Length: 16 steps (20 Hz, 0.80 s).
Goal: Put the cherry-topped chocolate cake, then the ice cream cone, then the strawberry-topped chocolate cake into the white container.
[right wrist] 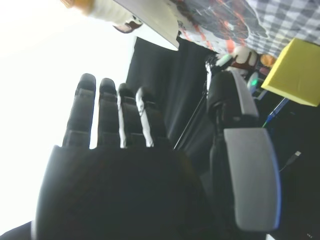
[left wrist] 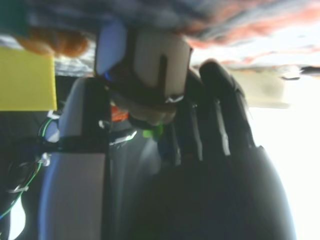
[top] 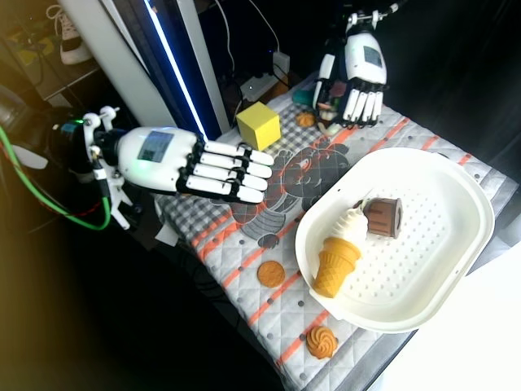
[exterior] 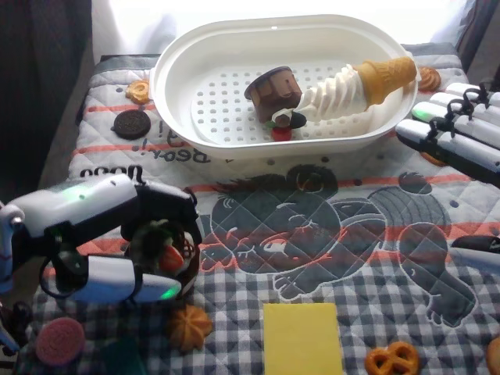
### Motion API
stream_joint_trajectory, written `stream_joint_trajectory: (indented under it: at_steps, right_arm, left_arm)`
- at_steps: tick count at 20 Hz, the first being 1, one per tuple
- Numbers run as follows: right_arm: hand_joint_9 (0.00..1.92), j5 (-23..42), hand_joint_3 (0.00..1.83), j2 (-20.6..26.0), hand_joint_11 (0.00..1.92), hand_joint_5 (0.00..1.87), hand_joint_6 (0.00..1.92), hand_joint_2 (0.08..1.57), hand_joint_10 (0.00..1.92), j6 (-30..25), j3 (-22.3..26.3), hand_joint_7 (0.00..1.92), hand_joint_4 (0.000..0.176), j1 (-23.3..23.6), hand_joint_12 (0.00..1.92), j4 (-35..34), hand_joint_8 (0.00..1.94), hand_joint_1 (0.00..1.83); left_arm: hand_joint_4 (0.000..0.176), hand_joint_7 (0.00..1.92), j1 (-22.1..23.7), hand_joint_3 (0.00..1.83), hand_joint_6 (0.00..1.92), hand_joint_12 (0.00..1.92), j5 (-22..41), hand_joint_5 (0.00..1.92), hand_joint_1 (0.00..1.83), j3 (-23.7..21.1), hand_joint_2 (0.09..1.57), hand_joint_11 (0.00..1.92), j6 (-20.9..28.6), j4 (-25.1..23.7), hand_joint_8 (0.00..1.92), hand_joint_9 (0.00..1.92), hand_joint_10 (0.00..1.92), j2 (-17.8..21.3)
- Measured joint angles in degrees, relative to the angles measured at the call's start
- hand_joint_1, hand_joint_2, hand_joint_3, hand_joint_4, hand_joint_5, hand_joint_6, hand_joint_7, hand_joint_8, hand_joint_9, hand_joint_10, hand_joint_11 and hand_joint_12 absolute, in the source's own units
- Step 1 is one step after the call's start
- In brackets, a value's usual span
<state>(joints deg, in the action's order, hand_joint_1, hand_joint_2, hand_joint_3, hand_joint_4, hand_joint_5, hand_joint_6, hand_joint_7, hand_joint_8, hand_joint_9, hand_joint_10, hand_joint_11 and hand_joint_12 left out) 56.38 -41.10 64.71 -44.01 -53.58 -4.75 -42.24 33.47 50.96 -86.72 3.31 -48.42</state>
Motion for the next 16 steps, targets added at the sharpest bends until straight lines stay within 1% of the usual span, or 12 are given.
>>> stream_joint_trajectory:
  at_steps: [1, 2, 4, 5, 7, 9, 10, 11, 12, 14, 15, 16]
  right_arm:
    - [0.00, -0.2, 0.01, 0.0, 0.00, 0.00, 0.00, 1.25, 0.00, 0.0, 0.0, 0.00, 0.005, -0.2, 0.00, -0.1, 0.00, 0.57]
    - [0.00, -0.1, 0.01, -0.1, 0.00, 0.00, 0.00, 1.25, 0.00, -0.1, 0.0, 0.00, 0.000, -0.2, 0.00, -0.2, 0.00, 0.57]
    - [0.00, 0.1, 0.02, -0.1, 0.00, 0.00, 0.00, 1.25, 0.00, -0.2, 0.0, 0.00, 0.000, -0.2, 0.00, -0.3, 0.00, 0.58]
    - [0.00, 0.1, 0.01, -0.1, 0.00, 0.00, 0.00, 1.25, 0.00, -0.2, 0.0, 0.00, 0.000, -0.2, 0.00, -0.3, 0.00, 0.57]
    - [0.00, 0.2, 0.01, -0.1, 0.00, 0.00, 0.00, 1.25, 0.00, -0.2, 0.0, 0.00, 0.000, -0.2, 0.00, -0.3, 0.00, 0.56]
    - [0.00, 0.2, 0.01, -0.1, 0.00, 0.00, 0.00, 1.25, 0.00, -0.2, 0.0, 0.00, 0.000, -0.3, 0.00, -0.4, 0.00, 0.59]
    - [0.00, 0.3, 0.01, -0.1, 0.00, 0.00, 0.00, 1.25, 0.00, -0.2, 0.0, 0.00, 0.000, -0.3, 0.00, -0.4, 0.00, 0.58]
    - [0.00, 0.3, 0.01, -0.1, 0.00, 0.00, 0.00, 1.25, 0.00, -0.2, 0.0, 0.00, 0.003, -0.3, 0.00, -0.4, 0.00, 0.58]
    - [0.00, 0.3, 0.01, -0.1, 0.00, 0.00, 0.00, 1.25, 0.00, -0.2, 0.0, 0.00, 0.022, -0.3, 0.00, -0.4, 0.00, 0.58]
    - [0.00, 0.3, 0.01, -0.1, 0.00, 0.00, 0.00, 1.26, 0.00, -0.2, 0.0, 0.00, 0.023, -0.3, 0.00, -0.5, 0.00, 0.58]
    - [0.00, 0.4, 0.01, -0.2, 0.00, 0.00, 0.00, 1.25, 0.00, -0.3, -0.1, 0.00, 0.024, -0.3, 0.00, -0.4, 0.00, 0.58]
    - [0.00, 0.3, 0.01, -0.4, 0.00, 0.00, 0.00, 1.25, 0.00, -0.4, -0.1, 0.00, 0.022, -0.3, 0.00, -0.4, 0.00, 0.57]
  left_arm:
    - [0.000, 0.81, 0.9, 0.00, 1.30, 1.87, 0.2, 0.72, 1.16, 0.4, 1.23, 0.68, 0.0, 0.0, 1.38, 0.76, 1.42, 0.0]
    - [0.000, 0.87, 1.6, 0.00, 1.25, 1.91, 0.5, 0.69, 1.21, 0.7, 1.22, 0.86, 0.0, 0.0, 1.40, 0.92, 1.54, 0.0]
    - [0.000, 0.85, 4.0, 0.00, 1.16, 1.92, 1.4, 0.74, 1.22, 2.2, 1.22, 0.74, 0.0, 0.7, 1.45, 0.81, 1.63, -0.3]
    - [0.000, 0.73, 5.5, 0.00, 1.10, 1.92, 1.8, 0.75, 1.20, 3.3, 1.25, 0.73, 0.0, 1.7, 1.65, 0.71, 1.86, -0.9]
    - [0.000, 0.71, 8.3, 0.00, 1.07, 1.92, 1.5, 0.77, 1.20, 5.1, 1.25, 0.65, -0.1, 2.4, 1.69, 0.63, 1.92, -1.6]
    - [0.000, 0.69, 11.6, 0.00, 1.15, 1.92, 1.5, 0.81, 1.17, 7.3, 1.24, 0.34, -0.2, 3.6, 1.60, 0.47, 1.71, -3.3]
    - [0.000, 0.64, 13.2, 0.00, 1.29, 1.92, 1.1, 0.78, 1.14, 8.5, 1.26, 0.18, -0.2, 4.3, 1.56, 0.38, 1.61, -4.3]
    - [0.000, 0.62, 14.3, 0.00, 1.40, 1.90, 0.5, 0.78, 1.14, 9.5, 1.27, 0.09, -0.3, 4.7, 1.45, 0.36, 1.39, -4.9]
    - [0.000, 0.65, 16.5, 0.00, 1.38, 1.87, -1.0, 0.79, 1.15, 11.2, 1.26, 0.17, -2.3, 6.7, 1.42, 0.43, 1.32, -6.4]
    - [0.018, 0.77, 19.3, 0.00, 1.24, 1.74, -4.0, 0.83, 1.17, 13.2, 1.21, 0.41, -7.5, 10.3, 1.33, 0.62, 1.24, -8.4]
    - [0.000, 0.69, 20.3, 0.00, 1.26, 1.83, -5.0, 0.83, 1.16, 14.6, 1.23, 0.35, -9.4, 11.8, 1.43, 0.54, 1.35, -9.7]
    - [0.000, 0.62, 20.9, 0.00, 1.31, 1.90, -6.5, 0.83, 1.16, 16.7, 1.25, 0.20, -9.7, 13.4, 1.48, 0.42, 1.44, -11.5]
